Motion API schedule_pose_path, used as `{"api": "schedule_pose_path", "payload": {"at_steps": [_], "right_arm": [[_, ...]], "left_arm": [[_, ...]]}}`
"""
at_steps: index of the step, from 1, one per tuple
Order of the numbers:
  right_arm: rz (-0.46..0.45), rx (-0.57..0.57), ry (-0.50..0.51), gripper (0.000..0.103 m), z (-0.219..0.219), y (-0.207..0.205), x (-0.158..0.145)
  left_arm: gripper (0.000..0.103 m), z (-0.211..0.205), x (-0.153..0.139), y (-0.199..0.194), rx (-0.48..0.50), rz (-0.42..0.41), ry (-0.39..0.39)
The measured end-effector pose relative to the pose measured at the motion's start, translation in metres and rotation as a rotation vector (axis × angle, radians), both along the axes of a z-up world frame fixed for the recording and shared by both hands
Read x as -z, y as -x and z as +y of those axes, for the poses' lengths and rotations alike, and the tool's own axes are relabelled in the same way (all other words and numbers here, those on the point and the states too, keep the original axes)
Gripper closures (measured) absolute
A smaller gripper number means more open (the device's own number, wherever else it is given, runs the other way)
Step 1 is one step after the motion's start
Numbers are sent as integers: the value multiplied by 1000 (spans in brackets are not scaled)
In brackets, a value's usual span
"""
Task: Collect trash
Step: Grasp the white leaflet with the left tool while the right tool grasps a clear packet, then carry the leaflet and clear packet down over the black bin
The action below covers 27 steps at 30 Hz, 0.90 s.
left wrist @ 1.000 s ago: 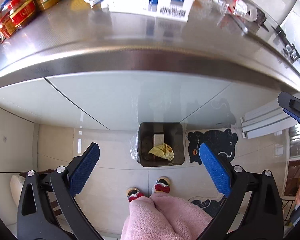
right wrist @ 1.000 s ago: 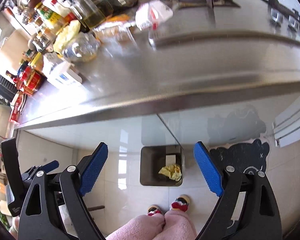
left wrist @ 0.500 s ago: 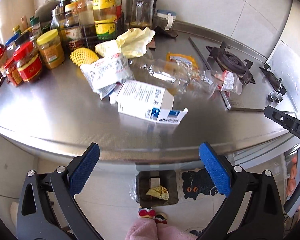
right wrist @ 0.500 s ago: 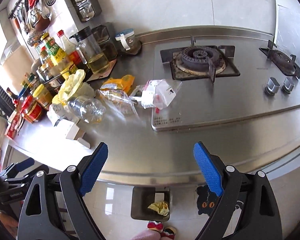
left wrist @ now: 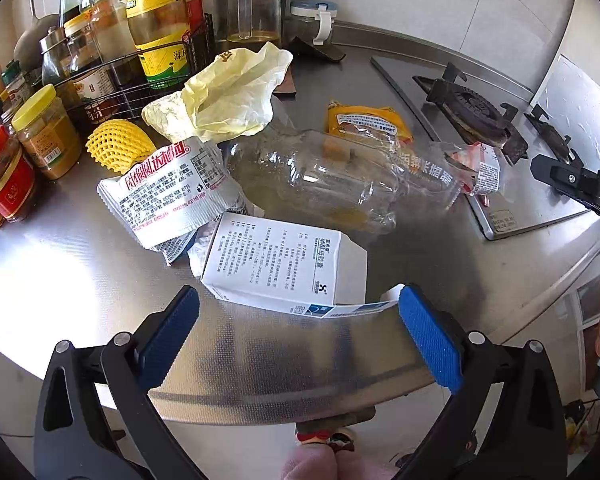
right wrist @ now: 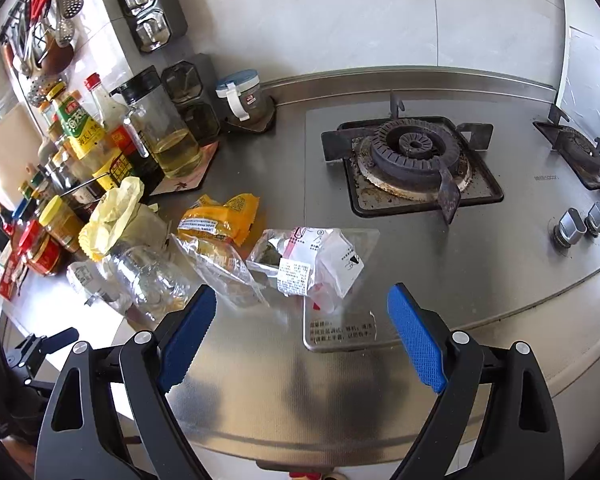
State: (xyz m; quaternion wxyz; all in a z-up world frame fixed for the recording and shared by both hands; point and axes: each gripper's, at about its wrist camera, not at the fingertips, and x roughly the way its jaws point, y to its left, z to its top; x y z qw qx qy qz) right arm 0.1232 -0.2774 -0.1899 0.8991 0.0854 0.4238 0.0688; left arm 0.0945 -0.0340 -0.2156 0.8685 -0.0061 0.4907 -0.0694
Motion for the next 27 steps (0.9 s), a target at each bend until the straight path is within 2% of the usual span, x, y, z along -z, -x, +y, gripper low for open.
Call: {"api": "schedule_pose_path", "payload": {"at_steps": [6,10,13,16,17,18,19,20,23,27], "right_arm": [[18,34,11,15,-1,-26,15],[43,54,5,20,-5,-41,28],[79,45,-6,33,-5,-50,39],[98,33,4,56,-2,-54,46],[103,27,2,68,-2,-54,48],[100,24,2,72,-1,-54,49],[96,22,3,76,-1,-54,50],[94,17,3,82,0,-53,50],[79,12,3,89,1,-49,46],[58,12,-7,90,-1,-40,37]], "left_arm": [[8,-2,5,-12,22,-2,1],[8,-5,8,-17,45,-6,-17],[8,-8,14,-19,59,6,-25],[13,-8,18,-21,62,9,-18],[14,-8,18,-21,64,7,-19],[16,-8,18,-21,66,3,-18],[20,-8,18,-21,68,0,-13],[29,-8,18,-20,69,0,-12],[35,-7,16,-20,70,-1,-4],[36,-6,11,-14,64,-16,7]]}}
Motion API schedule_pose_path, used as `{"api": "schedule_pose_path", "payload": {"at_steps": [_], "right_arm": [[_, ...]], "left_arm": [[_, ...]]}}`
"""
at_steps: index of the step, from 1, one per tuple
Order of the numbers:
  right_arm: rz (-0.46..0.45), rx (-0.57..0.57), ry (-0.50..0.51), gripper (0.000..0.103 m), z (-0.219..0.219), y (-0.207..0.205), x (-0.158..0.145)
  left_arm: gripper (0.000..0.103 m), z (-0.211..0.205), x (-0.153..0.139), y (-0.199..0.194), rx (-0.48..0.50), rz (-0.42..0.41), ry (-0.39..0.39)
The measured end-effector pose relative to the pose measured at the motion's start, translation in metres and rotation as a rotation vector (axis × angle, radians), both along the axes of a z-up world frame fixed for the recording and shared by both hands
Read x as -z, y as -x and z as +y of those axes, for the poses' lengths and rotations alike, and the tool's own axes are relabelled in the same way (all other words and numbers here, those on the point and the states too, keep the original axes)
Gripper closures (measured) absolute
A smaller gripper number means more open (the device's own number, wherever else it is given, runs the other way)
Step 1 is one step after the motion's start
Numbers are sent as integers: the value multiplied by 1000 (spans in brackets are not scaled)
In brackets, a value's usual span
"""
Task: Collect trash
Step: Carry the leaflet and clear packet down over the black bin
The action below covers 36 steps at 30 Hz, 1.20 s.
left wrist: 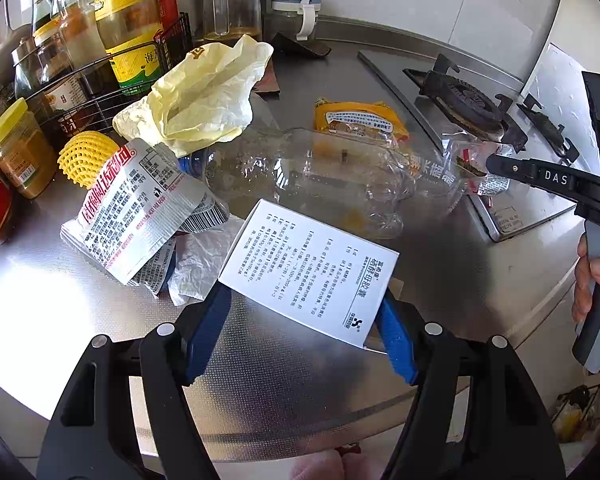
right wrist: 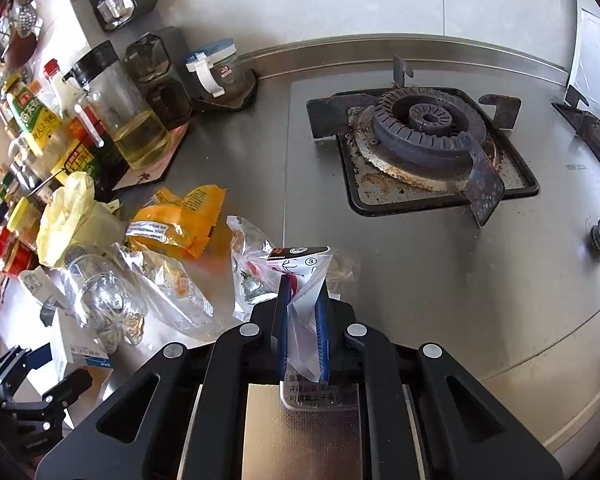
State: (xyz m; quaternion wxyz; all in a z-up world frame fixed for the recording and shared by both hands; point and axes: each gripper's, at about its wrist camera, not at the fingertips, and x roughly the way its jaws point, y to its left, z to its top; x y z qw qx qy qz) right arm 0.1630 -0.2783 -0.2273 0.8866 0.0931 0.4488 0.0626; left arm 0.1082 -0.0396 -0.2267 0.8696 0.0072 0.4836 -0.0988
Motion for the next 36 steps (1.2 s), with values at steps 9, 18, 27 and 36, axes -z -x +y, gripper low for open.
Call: {"api": "schedule_pose_path", "payload": {"at_steps": [9,18,27,36], "right_arm": [[-53,14,-19,90,-14,41,-31],[-82,-28,-43,90,-28,109,-50],[-36,-66,-61,90,-27,173,-33],[44,-101,-65,90,-10,223,12]], "left_arm": [[37,-7,-22,33,9,-35,7],[37,-27,-41,96,-1,-64,1],[37,-43,-32,164,-15,-36,1],[37,-43,16,218,-29,61,10]]}}
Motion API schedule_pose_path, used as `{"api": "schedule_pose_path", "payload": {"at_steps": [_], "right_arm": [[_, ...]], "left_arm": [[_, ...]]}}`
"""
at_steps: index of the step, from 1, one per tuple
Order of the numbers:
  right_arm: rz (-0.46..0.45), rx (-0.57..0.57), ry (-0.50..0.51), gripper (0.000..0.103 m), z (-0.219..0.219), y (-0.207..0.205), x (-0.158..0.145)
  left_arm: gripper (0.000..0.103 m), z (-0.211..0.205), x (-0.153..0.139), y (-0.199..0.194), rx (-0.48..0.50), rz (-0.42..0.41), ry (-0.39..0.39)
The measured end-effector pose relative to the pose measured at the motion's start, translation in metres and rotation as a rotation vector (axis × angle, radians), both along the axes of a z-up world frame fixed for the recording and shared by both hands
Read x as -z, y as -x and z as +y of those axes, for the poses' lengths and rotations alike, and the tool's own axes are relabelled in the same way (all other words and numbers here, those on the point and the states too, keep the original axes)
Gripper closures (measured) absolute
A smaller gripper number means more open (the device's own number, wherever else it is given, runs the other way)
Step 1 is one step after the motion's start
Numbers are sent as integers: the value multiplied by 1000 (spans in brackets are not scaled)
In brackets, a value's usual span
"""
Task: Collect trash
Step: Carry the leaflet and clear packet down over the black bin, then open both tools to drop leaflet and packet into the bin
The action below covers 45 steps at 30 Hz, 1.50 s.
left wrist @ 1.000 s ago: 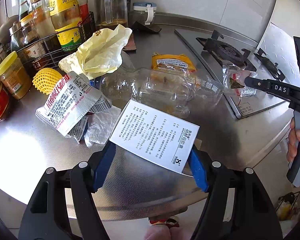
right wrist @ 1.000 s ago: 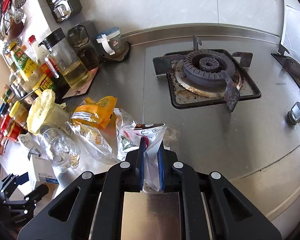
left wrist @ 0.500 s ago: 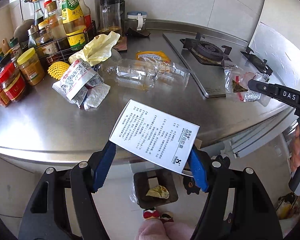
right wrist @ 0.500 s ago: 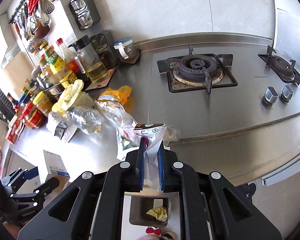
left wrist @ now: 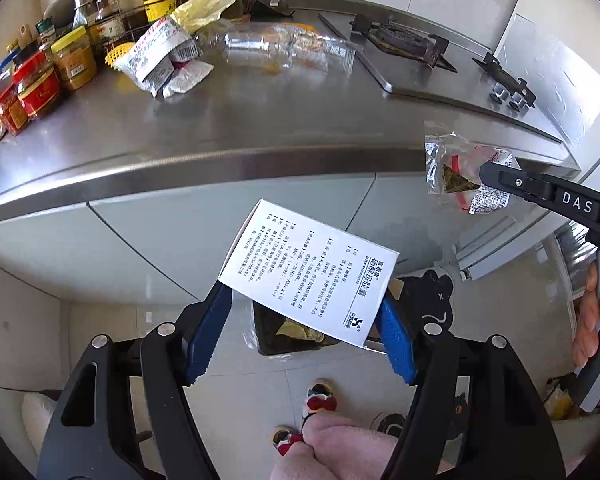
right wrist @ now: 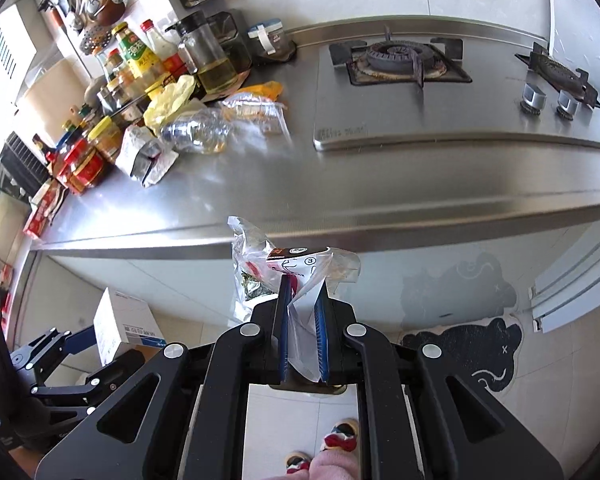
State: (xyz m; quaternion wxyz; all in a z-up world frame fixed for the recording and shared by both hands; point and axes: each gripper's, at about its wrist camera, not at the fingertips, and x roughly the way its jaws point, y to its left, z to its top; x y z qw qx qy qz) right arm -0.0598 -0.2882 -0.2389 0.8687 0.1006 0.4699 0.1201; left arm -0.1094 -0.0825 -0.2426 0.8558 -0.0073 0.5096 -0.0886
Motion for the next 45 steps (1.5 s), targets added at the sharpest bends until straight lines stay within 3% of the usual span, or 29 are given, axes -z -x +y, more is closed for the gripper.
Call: {"api": "schedule_pose_path", "payload": {"at_steps": [11,16,22,27,35,42,43,45], "right_arm": [[199,12,-2,90,25,27,100],[285,38,-2,90,27,10,162],[405,63,-33,90,31,-20,239],[475,81,-62,90,39,-43,285],[510,91,-31,89,49,-67,324],[530,103,-90,85,49,-75,338],[534,104,-98,83,50,-76,338],[536,102,-118,58,52,-79,338]], "left_arm": [[37,7,101,23,-26,163,-7],[37,2,164,12,-24,238,13],[37,-12,231,-15,1,270,-7],[37,-16,279,-43,11,311,-28],[36,-11,339,-54,5,406,17],[29,-9,359,-59,-23,459,34],[28,-6,360,-59,-29,466,47],[24,-4,358,-63,-33,472,59]]}}
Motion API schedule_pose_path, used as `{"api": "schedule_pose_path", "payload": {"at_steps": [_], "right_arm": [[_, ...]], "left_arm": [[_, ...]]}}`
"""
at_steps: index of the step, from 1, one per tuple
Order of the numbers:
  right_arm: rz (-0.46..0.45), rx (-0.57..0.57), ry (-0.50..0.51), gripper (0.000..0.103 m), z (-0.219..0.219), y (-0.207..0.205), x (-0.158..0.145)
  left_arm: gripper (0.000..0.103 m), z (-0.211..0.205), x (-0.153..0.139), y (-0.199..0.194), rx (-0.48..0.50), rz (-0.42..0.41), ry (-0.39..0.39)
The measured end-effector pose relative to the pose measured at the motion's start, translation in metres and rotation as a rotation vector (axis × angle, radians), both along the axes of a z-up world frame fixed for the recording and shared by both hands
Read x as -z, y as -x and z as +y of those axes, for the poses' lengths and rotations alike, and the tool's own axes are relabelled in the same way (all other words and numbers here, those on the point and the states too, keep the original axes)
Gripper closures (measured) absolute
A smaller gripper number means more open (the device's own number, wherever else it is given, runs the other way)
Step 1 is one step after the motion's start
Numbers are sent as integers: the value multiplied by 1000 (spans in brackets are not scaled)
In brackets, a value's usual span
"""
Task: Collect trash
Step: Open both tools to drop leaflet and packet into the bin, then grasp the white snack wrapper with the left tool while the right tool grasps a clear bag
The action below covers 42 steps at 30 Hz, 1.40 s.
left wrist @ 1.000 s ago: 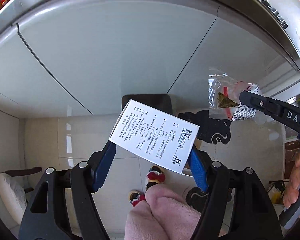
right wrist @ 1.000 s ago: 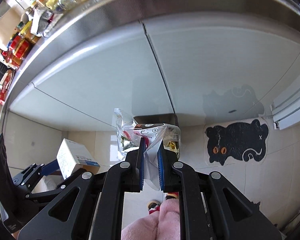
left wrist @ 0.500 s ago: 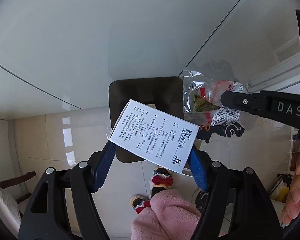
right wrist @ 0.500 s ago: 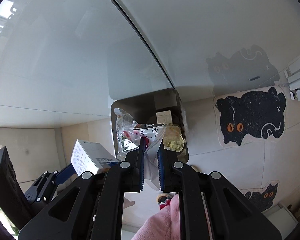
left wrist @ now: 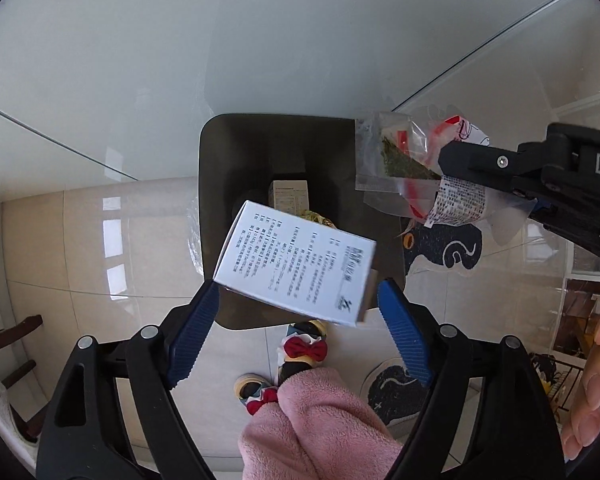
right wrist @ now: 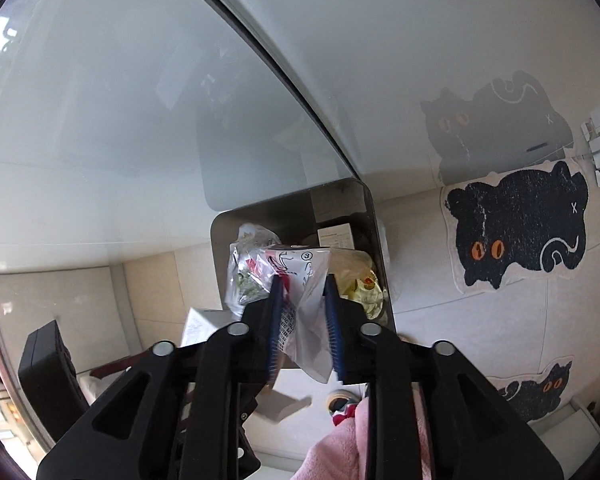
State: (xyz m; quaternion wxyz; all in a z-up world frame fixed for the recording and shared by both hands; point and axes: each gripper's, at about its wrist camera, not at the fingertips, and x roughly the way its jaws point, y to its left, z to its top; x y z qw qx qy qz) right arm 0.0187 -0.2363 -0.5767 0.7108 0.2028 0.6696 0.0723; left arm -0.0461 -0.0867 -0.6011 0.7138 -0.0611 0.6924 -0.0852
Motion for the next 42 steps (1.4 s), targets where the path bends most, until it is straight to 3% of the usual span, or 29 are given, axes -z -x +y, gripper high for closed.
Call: {"api": "schedule_pose_path", "payload": {"at_steps": [4,6,15,28,32,35,38,42], "right_arm": [[-8,0,-3,51,3,-5,-4],[-3,9,-8,42,2,-6,-5],[-13,19,-6,41,-7,1,-41],[-173,-1,18,39,-14,28,-193],[-257,-6,50,26,-22,34,-243],[-322,-7,61,24,-29,36,-275],[-384,6,64,15,-39,36,-302],[-433,-11,58,14,-44,29,-330]], "left_arm": [[17,-1,-5,-3,20,-8,-16],[15,-1,-7,-4,28,-6,-19],[11,4,-38,1,3,-3,-15],[8,25,-187,9,-31,-185,-35],[8,30,-229,13,-36,-254,-50],[8,31,-254,14,-37,-297,-49],[8,32,-276,12,-36,-327,-48],[8,35,-306,6,-57,-379,-45]]}}
